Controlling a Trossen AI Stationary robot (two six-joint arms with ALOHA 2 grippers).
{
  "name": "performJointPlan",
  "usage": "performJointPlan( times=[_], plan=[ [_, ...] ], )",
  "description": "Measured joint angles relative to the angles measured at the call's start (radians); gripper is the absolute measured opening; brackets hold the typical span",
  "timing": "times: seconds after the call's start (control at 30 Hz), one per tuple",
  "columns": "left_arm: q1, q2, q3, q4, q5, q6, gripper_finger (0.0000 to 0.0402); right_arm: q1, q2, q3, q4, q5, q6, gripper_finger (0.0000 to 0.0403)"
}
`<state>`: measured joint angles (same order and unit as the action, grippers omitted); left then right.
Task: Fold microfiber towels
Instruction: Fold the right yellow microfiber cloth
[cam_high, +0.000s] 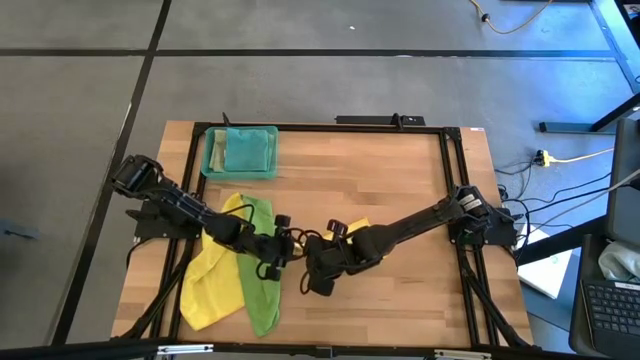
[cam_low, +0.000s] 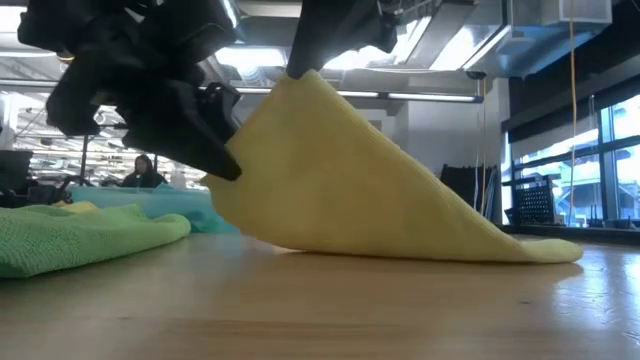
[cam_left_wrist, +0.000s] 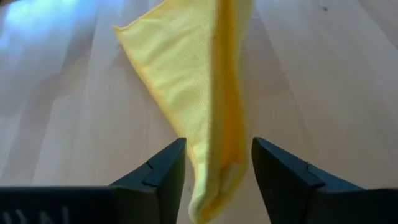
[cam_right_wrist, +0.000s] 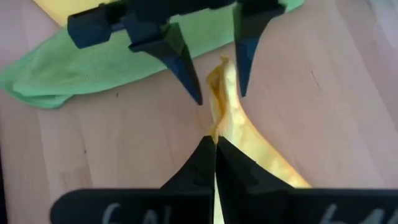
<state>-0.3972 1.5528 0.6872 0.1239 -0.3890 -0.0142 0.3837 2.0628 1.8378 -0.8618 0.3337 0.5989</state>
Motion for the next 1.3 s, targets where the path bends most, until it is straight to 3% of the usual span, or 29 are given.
performJointPlan(
  times=[0.4, 0.67, 0.8, 1.0, 1.3],
  plan=[
    [0.0, 0.0, 0.0, -0.004, 0.012, -0.01, 0.0155, 0.001, 0.0, 0.0, -0.013, -0.013, 0.038, 0.0006],
    [0.0, -0.076, 0.0, -0.038, 0.013, -0.005, 0.0062, 0.004, -0.047, 0.0, -0.064, 0.013, 0.099, 0.0007],
    [0.009, -0.155, 0.021, -0.134, 0.013, -0.005, 0.0008, 0.005, -0.088, 0.0, -0.087, 0.049, 0.113, 0.0007],
    [0.063, -0.252, 0.131, -0.31, 0.008, 0.05, 0.0002, 0.004, -0.15, 0.0, -0.115, 0.1, 0.051, 0.0004],
    [0.239, -0.287, 0.46, -0.582, 0.002, 0.187, 0.0001, -0.056, -0.333, 0.0, -0.154, 0.291, -0.14, 0.0005]
  ],
)
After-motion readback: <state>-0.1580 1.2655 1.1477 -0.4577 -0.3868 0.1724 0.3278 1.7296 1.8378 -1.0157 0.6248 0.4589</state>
